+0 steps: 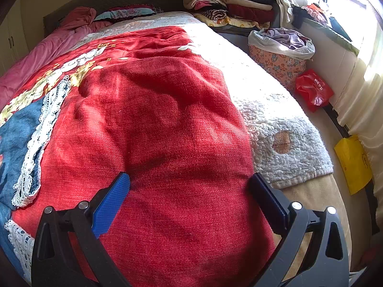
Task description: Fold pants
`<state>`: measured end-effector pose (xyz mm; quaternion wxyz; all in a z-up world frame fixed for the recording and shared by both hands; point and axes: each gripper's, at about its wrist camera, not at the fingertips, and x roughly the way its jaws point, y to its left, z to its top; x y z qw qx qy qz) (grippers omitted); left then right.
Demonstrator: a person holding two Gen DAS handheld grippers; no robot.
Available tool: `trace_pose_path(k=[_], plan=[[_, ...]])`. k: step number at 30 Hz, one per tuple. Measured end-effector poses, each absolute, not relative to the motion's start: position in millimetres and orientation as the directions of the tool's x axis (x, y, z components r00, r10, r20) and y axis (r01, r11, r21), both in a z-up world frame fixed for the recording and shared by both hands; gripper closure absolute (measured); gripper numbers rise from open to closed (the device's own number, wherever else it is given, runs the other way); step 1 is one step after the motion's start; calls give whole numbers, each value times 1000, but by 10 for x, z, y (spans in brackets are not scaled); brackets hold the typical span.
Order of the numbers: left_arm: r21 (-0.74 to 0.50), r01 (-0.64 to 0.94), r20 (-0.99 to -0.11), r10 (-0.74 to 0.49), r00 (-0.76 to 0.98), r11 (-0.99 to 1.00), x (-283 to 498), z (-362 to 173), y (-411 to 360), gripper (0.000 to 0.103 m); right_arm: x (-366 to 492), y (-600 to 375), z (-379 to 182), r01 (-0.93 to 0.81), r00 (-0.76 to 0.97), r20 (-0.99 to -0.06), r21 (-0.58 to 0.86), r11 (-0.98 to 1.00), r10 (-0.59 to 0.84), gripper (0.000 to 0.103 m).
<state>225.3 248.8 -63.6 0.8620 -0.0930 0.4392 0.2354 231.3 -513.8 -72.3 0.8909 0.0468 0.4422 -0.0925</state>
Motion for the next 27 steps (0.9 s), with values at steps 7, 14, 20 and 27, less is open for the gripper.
trace_pose_path(k=[7, 14, 20, 27], plan=[[68, -491, -806, 338, 487, 869, 2304, -655, 2463, 8, 2312, -5139, -724, 206, 592, -797, 2, 978, -123, 4], [47, -491, -802, 326, 501, 870, 2281, -668, 2480, 8, 2310, -5141, -726, 206, 592, -797, 2, 978, -123, 4], [10, -488, -793, 304, 527, 873, 2216, -675, 2528, 8, 2311, -5139, -725, 206, 592, -796, 1, 978, -124, 4], [10, -488, -793, 304, 528, 873, 2197, -660, 2531, 8, 2309, -5142, -728, 206, 592, -796, 2, 978, -124, 4]])
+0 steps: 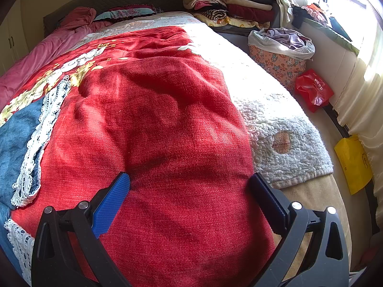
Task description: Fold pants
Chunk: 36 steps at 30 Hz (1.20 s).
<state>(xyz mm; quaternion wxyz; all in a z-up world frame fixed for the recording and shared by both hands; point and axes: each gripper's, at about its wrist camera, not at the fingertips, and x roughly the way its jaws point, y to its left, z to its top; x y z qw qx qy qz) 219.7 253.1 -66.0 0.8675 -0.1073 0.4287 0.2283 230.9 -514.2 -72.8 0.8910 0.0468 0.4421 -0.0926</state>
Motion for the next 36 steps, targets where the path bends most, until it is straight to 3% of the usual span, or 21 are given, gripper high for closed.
trace_pose_path(k=[36], plan=[[7, -488, -795, 301, 526, 873, 2199, -651, 2528, 8, 2306, -5145, -726, 206, 592, -796, 2, 978, -123, 4]])
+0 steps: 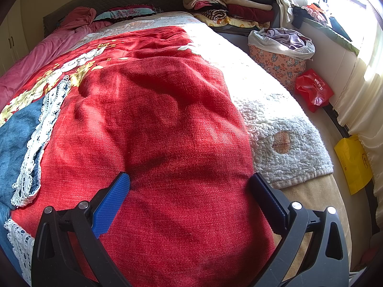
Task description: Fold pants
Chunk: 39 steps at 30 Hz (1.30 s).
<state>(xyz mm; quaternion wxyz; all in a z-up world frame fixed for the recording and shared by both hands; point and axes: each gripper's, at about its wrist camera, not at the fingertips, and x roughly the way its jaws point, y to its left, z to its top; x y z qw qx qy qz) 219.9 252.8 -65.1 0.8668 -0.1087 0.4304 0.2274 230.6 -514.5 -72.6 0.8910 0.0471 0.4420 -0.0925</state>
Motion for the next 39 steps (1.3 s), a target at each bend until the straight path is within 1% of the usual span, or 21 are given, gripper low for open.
trace_pose_path(k=[39], plan=[[9, -490, -793, 305, 528, 872, 2216, -646, 2521, 8, 2307, -5141, -723, 206, 592, -796, 2, 978, -123, 4]])
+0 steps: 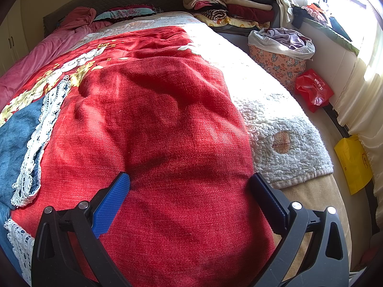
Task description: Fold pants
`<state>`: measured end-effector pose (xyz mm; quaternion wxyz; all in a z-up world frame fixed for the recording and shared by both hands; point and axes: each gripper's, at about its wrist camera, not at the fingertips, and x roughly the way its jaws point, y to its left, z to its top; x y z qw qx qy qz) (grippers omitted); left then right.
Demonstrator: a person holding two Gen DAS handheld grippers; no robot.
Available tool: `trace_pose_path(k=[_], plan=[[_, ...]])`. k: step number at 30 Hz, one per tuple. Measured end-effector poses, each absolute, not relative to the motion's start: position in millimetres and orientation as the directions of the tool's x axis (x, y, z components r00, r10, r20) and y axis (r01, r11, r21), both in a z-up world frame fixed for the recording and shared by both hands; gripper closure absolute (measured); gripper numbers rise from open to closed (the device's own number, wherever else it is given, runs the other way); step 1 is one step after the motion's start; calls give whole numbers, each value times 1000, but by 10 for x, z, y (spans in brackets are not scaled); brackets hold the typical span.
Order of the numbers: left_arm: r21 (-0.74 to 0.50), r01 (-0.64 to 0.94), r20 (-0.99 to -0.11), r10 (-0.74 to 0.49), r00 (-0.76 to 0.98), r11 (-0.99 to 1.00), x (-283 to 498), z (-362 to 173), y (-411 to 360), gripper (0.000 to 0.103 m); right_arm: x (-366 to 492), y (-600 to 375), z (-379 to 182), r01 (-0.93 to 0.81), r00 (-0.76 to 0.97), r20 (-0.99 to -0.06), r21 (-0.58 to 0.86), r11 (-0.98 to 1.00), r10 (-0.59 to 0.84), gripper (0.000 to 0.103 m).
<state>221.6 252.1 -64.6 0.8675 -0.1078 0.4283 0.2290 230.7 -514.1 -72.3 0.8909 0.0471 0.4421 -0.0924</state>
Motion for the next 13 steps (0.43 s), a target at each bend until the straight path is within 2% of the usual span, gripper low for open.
trace_pose_path(k=[13], plan=[[5, -489, -795, 300, 527, 872, 2186, -655, 2540, 8, 2308, -5140, -722, 206, 592, -796, 3, 978, -123, 4]])
